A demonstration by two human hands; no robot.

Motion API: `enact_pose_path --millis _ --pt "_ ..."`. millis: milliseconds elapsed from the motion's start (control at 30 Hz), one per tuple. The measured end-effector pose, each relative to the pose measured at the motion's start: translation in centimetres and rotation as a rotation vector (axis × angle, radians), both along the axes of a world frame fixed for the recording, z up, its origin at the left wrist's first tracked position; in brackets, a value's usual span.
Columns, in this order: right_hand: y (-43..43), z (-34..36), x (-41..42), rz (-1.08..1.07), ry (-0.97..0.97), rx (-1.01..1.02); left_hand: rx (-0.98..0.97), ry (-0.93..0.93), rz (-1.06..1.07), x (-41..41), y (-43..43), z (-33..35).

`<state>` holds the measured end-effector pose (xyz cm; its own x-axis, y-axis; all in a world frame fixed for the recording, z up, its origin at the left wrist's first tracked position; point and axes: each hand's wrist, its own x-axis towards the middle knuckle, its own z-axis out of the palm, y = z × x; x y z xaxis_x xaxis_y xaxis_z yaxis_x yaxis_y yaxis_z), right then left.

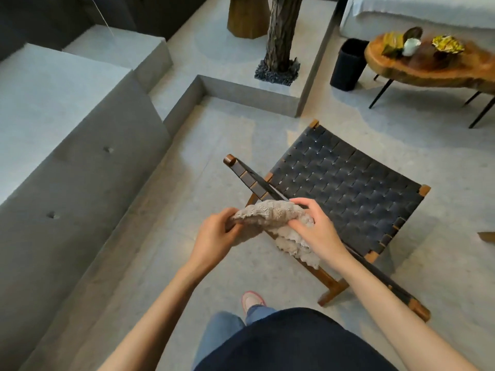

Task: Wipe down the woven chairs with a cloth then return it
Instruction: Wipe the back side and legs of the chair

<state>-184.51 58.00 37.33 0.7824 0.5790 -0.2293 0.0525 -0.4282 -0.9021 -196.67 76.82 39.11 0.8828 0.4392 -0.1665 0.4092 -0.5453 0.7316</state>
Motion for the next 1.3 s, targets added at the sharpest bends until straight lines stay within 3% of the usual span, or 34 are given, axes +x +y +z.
enact_pose_path --millis 167,300,600,700,833,1000,1100,1300 --pt "5.7 -0.3 2.5 0.028 -0.089 -0.221 0.106 -0.023 -0.024 2.7 7.9 -0.5" --pt "11.1 -1.5 4.4 0.038 -0.028 -0.332 0.133 0.015 -0.084 6.5 14.7 -2.6" --pt "21.7 -5.3 7.9 -0.333 0.152 -0.37 0.37 0.121 -0.195 16.3 24.7 -7.7" --pt "23.0 -6.4 8.6 -0.396 0.1 -0.502 0.3 0.102 -0.181 18.5 25.3 -8.9" --pt "23.0 -7.9 7.9 -0.466 -0.041 -0.672 0.052 0.064 -0.295 19.1 24.1 -10.9" --pt "22.6 -9.7 5.5 -0.196 -0.08 -0.73 -0.123 0.045 -0.515 17.0 22.0 -14.7" --pt "21.7 -11.3 5.3 -0.073 -0.082 -0.826 -0.316 0.066 -0.447 17.6 20.7 -15.9" --pt "20.8 -12.1 6.1 -0.14 -0.206 -0.751 -0.387 -0.002 -0.315 19.5 21.1 -16.2"
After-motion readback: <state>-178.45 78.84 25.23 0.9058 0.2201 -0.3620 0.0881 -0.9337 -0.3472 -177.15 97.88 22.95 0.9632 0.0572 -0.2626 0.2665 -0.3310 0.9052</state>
